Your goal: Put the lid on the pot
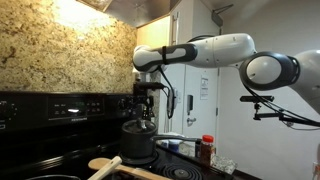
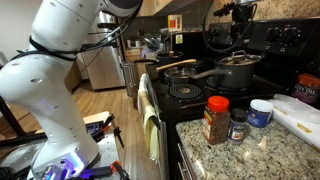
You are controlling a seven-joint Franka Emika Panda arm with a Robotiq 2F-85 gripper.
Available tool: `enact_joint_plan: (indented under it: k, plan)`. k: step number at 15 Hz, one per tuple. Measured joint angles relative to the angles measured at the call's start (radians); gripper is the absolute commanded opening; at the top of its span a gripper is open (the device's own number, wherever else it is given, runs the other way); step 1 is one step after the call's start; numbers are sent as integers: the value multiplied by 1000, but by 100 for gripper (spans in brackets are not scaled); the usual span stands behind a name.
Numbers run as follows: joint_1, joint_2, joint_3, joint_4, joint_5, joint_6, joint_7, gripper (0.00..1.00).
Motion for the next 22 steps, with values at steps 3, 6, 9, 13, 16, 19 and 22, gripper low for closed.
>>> enact_joint_plan:
  k: [3, 6, 9, 13, 16, 19, 22]
  plan:
    - [14, -47, -2, -33, -6, 1, 0, 100]
    - [32, -127, -5, -147, -24, 40, 0, 100]
    - [40, -216, -11, -288, -29, 122, 0, 100]
    - [38, -340, -27, -487, -28, 251, 34, 100]
    - [28, -451, -30, -633, -33, 298, 59, 100]
    - [26, -587, -28, -788, -61, 291, 59, 100]
    - [26, -717, -4, -913, -83, 233, 38, 100]
